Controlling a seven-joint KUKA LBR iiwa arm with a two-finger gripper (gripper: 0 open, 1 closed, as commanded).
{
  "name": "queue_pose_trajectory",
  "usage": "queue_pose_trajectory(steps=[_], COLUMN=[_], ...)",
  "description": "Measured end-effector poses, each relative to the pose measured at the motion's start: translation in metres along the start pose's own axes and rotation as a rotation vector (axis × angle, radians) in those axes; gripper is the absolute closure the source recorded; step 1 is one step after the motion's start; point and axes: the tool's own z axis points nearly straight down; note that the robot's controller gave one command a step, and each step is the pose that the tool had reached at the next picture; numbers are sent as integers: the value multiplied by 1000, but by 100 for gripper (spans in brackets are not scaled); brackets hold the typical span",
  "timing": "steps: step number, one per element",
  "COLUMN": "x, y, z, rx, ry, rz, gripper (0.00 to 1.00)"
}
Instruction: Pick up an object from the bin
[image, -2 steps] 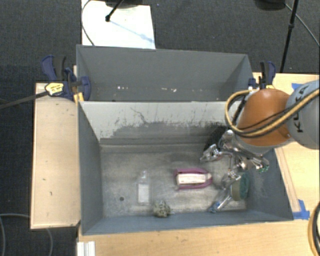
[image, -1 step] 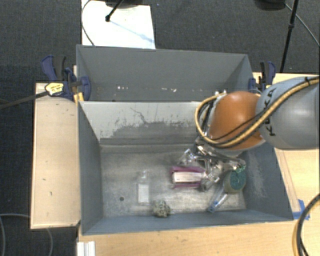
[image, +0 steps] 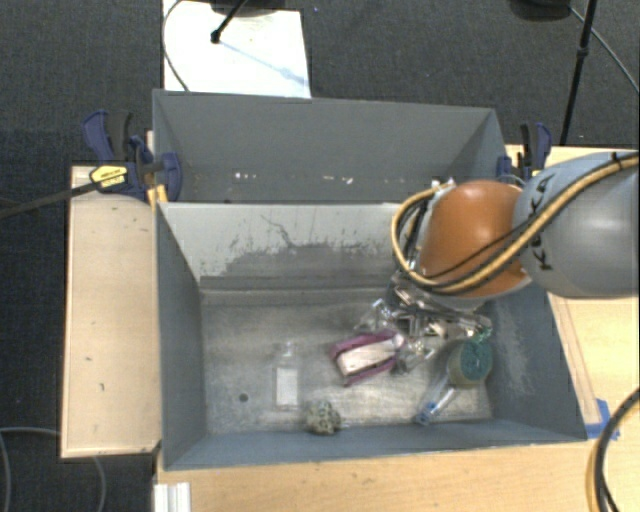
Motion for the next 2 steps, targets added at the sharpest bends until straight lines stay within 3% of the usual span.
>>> queue_pose_trajectory(steps=[1,2], x=[19,-2], y=[22,31], z=[-121,-254], rx=[-3,-5], ry=[4,3], rz=[-105,-576], gripper=[100,100])
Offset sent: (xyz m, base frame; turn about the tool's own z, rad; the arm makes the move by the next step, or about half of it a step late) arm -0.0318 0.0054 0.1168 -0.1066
